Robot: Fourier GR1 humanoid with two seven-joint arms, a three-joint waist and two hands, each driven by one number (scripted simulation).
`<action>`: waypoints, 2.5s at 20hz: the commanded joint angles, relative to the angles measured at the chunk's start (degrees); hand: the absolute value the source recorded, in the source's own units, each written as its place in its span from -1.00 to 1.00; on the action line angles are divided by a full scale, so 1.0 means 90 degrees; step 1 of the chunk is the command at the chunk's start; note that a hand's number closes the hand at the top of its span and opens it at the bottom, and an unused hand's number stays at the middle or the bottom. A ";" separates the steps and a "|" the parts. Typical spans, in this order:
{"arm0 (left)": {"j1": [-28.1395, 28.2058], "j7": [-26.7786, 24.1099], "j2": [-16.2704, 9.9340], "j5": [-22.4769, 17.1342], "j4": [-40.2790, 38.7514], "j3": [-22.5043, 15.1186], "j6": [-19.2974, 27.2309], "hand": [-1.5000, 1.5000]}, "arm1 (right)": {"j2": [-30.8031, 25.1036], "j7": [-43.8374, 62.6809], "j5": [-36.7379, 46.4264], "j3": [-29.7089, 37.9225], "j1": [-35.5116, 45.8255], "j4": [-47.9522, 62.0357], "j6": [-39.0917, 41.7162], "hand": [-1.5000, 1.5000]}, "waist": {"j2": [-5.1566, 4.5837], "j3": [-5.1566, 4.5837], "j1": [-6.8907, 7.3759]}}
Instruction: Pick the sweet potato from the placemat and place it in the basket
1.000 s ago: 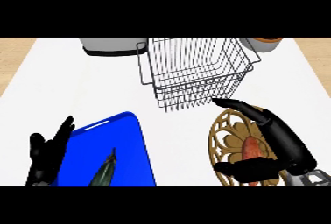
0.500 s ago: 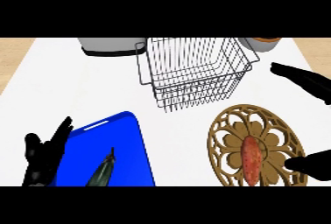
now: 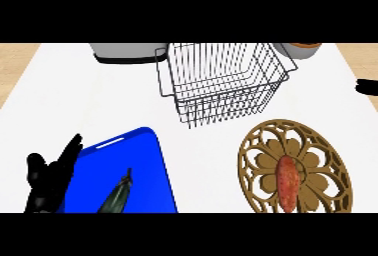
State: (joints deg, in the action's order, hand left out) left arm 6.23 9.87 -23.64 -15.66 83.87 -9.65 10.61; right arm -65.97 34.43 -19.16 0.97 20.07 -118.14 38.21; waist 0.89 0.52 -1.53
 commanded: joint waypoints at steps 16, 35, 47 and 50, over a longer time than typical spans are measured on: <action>0.0386 0.0453 0.0429 0.0156 -0.0069 -0.0162 -0.0066 0.00 | 0.0594 0.0039 -0.0072 0.0840 -0.1370 -0.0660 0.0595 -1.00 | -0.0071 -0.0048 0.0065; -0.0180 0.0521 0.0371 0.0260 -0.0579 0.0332 -0.0550 0.00 | 0.2560 -0.1566 0.4160 -0.1212 -0.1954 0.0327 -0.0095 -1.00 | -0.0108 -0.0054 0.0165; 0.0075 0.0577 0.0961 0.0685 -0.0349 0.0039 -0.0220 0.00 | 0.3246 -0.1904 0.5092 -0.1590 -0.1964 0.0707 -0.0397 -1.00 | -0.0103 -0.0057 0.0183; 0.0010 0.0492 0.0710 0.0499 -0.0495 0.0390 -0.0545 0.00 | 0.3318 -0.2467 0.5506 -0.1589 -0.2317 0.1014 -0.0767 -1.00 | -0.0103 -0.0056 0.0163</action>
State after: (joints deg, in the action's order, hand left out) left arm 6.79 12.51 -18.31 -10.21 83.54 -6.82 6.69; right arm -37.84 15.18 26.64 -12.14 0.84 -111.33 33.83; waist 0.52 0.77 0.14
